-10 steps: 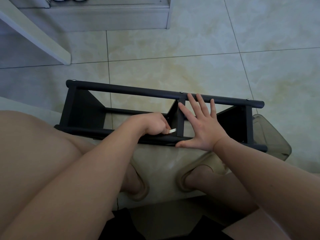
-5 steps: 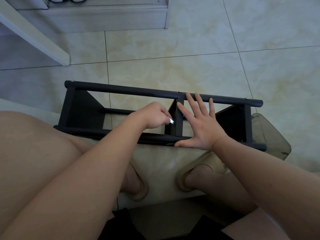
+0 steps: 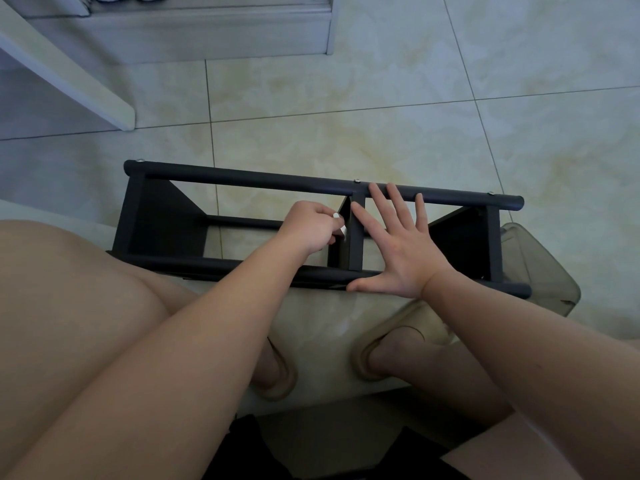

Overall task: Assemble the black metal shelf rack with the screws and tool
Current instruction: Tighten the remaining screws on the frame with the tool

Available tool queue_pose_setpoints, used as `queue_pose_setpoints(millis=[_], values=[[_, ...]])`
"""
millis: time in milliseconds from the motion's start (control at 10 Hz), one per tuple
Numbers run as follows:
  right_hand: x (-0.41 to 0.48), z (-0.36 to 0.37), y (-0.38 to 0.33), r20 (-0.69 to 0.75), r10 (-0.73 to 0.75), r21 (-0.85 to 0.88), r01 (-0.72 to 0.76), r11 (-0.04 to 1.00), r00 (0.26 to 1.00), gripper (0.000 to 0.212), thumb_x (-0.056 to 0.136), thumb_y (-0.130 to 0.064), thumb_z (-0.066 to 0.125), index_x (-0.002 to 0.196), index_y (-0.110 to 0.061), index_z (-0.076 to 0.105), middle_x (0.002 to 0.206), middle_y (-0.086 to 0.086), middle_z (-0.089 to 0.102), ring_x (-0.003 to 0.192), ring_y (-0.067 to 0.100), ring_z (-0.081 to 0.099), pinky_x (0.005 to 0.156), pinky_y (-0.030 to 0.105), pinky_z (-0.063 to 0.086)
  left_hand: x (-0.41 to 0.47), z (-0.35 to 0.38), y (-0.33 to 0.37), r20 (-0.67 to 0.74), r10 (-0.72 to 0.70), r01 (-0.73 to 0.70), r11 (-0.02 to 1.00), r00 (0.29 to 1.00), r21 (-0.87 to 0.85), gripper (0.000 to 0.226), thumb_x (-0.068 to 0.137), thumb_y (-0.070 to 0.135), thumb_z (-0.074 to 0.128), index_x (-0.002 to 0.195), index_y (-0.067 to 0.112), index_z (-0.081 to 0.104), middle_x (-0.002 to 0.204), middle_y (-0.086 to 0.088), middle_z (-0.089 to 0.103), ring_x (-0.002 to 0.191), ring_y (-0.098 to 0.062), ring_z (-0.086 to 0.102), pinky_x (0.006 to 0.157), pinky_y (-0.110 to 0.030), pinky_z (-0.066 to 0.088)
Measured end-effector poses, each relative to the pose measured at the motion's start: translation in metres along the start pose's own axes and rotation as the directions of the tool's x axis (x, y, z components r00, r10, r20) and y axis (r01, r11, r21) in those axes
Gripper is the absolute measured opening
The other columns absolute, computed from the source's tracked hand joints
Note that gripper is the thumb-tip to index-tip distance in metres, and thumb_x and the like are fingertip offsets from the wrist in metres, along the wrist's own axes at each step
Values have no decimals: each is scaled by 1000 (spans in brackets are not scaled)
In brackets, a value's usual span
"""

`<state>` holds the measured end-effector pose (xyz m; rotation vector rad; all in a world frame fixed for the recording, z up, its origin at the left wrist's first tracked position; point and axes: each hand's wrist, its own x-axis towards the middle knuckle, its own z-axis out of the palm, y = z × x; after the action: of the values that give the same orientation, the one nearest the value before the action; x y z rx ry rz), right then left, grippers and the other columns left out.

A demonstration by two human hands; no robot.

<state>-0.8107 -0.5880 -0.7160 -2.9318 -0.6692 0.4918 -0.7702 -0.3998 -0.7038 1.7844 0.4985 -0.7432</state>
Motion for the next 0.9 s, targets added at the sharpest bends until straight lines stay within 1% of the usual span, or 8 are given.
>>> queue_pose_setpoints(millis=[100,200,300,500,600,700,800,900], values=[[0,0,0,-12,-5,1,5,1000,1000,127,64,-102,32,164,-29,3,170,8,-14,155,32,-21,120,65,-13,-1,0,2,44,-36,37,999,998,-30,10,97,23,62,87,22,65,84,3,73,75,-9,68,73,-27,52],[0,0,0,-14,-5,-2,5,1000,1000,126,64,-102,31,163,-30,2,170,9,-13,155,32,-20,120,65,-13,-1,0,1,88,-81,83,996,993,-19,10,98,23,60,88,22,63,85,2,74,79,-10,68,82,-31,53],[0,0,0,-11,-5,-7,5,1000,1000,126,64,-102,30,163,-30,1,170,9,-14,155,32,-20,120,66,-12,-2,-3,1,102,-96,95,995,990,15,6,97,24,61,93,21,65,83,3,75,79,-10,69,85,-31,53],[0,0,0,-5,-2,-15,2,1000,1000,127,64,-102,31,163,-29,0,170,8,-15,155,32,-21,119,66,-12,-1,-8,2,95,-155,151,988,983,45,15,96,26,60,105,17,68,87,3,76,82,-12,69,85,-32,52],[0,0,0,-13,-7,-8,7,1000,1000,126,65,-102,30,163,-29,2,170,9,-13,155,32,-20,119,65,-13,-1,-4,2,120,-166,165,986,979,19,14,96,25,61,103,15,68,79,5,75,77,-11,68,84,-31,52],[0,0,0,-20,-9,0,9,1000,1000,126,65,-102,31,163,-29,3,170,9,-12,155,33,-19,120,65,-13,-1,-2,1,151,-159,158,987,976,18,11,97,24,61,101,15,67,80,4,73,77,-10,67,83,-30,52],[0,0,0,-14,-4,-9,4,1000,1000,126,64,-102,32,163,-29,3,170,9,-13,155,33,-19,120,66,-12,-1,0,1,157,-184,180,983,970,45,11,98,23,59,96,15,66,80,4,73,76,-9,67,84,-30,52],[0,0,-1,-5,-3,-10,3,1000,1000,127,64,-102,33,163,-30,1,170,8,-15,155,32,-20,120,66,-12,-1,2,2,155,-228,221,973,961,62,12,99,21,55,93,15,64,74,4,72,73,-10,67,81,-29,51]])
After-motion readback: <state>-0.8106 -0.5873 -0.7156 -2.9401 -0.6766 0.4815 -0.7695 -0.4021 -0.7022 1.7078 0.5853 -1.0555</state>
